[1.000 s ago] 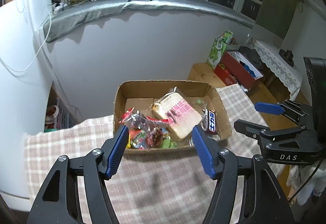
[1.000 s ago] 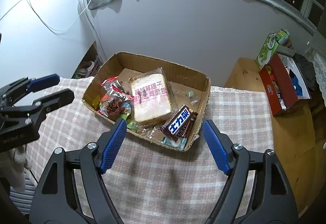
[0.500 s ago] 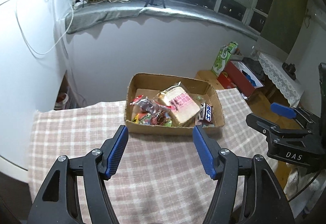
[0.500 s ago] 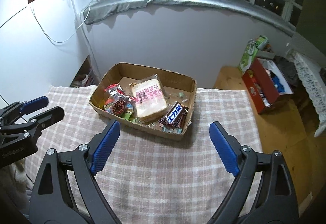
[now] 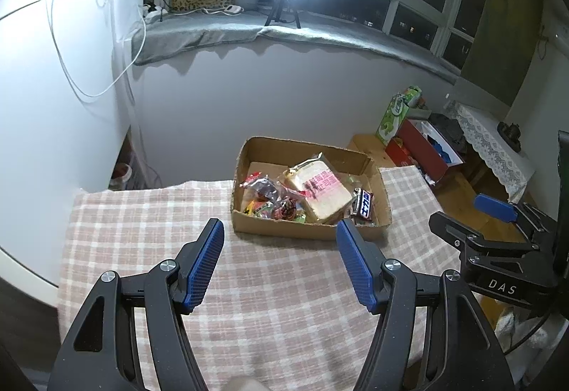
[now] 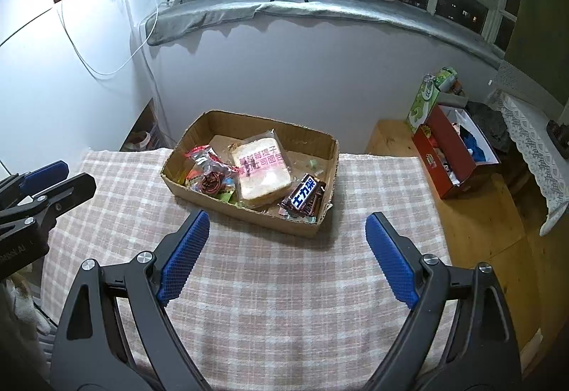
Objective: Organize snacks
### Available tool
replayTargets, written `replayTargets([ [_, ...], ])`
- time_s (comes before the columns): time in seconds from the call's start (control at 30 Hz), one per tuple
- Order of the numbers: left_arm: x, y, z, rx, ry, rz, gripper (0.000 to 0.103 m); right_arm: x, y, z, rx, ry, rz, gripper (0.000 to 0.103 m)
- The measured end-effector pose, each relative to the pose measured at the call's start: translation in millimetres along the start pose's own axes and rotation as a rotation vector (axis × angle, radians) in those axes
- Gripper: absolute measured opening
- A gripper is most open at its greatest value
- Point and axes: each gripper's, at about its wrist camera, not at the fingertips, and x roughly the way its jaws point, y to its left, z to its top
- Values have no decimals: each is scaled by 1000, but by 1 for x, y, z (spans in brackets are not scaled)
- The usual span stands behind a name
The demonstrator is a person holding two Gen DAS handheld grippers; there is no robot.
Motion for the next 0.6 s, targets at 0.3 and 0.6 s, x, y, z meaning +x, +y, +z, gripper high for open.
replayTargets([
  [0.3,-2,-1,1,-8,4,-12,65,-4,-4,-1,-1,-1,-12,92],
  [0.6,-3,-2,1,-17,12,-20,65,-6,-4,-1,-5,-3,-13,92],
])
